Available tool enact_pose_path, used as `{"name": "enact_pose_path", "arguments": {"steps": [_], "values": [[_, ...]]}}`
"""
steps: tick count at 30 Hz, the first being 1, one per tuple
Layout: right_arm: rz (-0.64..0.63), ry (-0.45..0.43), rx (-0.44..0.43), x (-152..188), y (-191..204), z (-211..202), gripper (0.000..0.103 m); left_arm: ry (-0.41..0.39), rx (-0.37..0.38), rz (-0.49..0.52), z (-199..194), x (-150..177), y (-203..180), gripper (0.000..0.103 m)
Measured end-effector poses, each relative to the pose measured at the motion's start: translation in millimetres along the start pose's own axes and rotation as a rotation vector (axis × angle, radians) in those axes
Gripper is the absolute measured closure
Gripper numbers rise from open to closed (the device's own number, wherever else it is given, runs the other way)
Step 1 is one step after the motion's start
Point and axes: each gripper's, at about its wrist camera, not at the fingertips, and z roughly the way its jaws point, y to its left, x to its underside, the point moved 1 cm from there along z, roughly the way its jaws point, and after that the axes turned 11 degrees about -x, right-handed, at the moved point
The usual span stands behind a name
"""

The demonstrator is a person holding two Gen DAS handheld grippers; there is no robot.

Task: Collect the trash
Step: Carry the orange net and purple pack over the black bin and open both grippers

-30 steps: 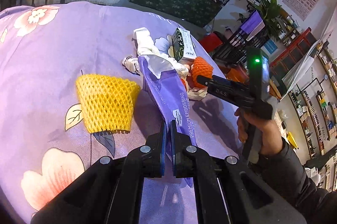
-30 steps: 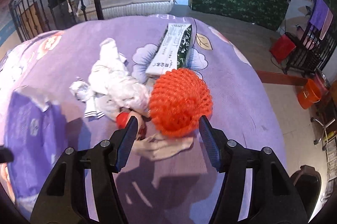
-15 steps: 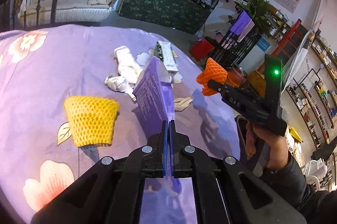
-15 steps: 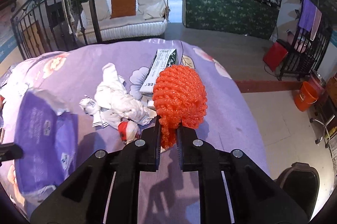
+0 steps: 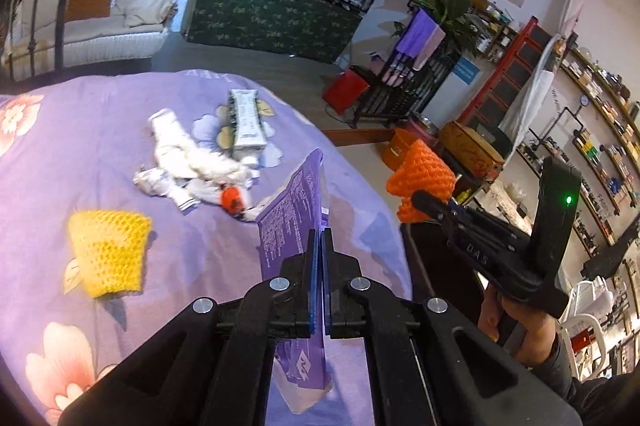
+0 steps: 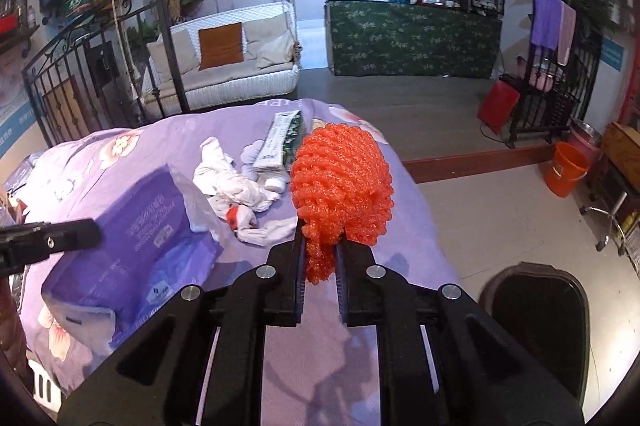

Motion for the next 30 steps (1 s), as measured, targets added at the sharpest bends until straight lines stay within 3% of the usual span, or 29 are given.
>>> {"name": "enact_pose_path", "arguments": {"steps": [5,12,17,23,26,27,30], "values": [[0.076,-0.025,0.079,20.8,-36.7,-40.7,0.09,-0.01,0.058,0.069,7.7,-4.1,-38.9,0.101],[0.203,0.006,0.237,63.9,-96.1,-84.4,0.09,0.018,0.17,0.135,29.9,-8.7,-97.7,0.101],[0.304,0.065,0.313,97.3,-132.9,-91.3,0.09,0.042,0.235,0.193,43.4,-9.7,-141.4,0.101],[0.41,0.113,0.34,127.5,-164.7,-83.2,0.09,0.081,0.266,0.252,65.1,-7.0,-184.5,0.101],[0.437,0.15,0.361,141.4,-174.1,-75.6,0.071,0.095,0.27,0.278,74.6,-3.6,-199.4,0.101],[0.454,0.15,0.364,146.0,-176.7,-74.8,0.055,0.1,0.272,0.288,77.6,-1.7,-203.7,0.101],[0.482,0.145,0.36,154.1,-178.6,-77.1,0.052,0.111,0.27,0.31,82.9,3.1,-210.7,0.101]]}}
